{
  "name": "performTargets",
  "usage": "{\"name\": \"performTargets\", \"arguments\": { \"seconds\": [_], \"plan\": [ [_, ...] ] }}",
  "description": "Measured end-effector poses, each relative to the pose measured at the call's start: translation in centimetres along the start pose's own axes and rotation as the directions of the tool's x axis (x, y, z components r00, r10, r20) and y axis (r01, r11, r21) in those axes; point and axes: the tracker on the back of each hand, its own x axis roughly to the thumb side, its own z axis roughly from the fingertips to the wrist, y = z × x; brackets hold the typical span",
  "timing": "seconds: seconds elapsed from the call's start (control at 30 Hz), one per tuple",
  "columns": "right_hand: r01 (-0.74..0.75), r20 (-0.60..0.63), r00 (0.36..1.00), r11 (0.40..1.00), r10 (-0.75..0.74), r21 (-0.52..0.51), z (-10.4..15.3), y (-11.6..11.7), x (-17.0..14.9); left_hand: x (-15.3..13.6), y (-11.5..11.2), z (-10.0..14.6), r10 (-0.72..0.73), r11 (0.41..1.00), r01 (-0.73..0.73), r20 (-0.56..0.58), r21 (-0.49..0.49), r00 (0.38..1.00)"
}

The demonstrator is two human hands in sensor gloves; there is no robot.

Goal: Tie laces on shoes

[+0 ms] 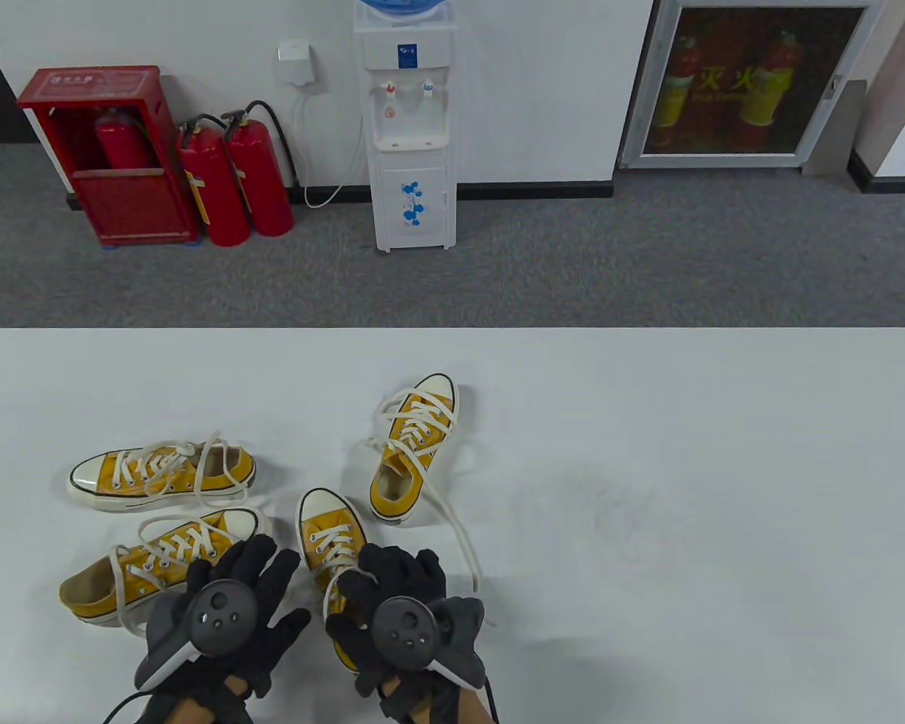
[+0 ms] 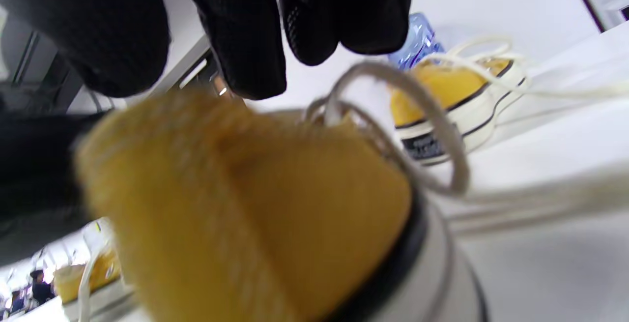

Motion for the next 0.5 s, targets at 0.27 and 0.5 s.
{"name": "performTargets", "arguments": {
  "seconds": [0.27,0.5],
  "plan": [
    [-0.127,0.015,0.992,0.988,0.126,0.092,0.1,1.7,0.8,0.0,0.0,0.0,-0.002,1.0,0.002,0.002,0.01,1.0],
    [-0.21,0.018,0.978,0.973,0.209,0.093,0.0,2.6,1.6,0.1,-0.2,0.0,-0.006,1.0,0.006,0.002,-0.001,1.0]
  ]
}}
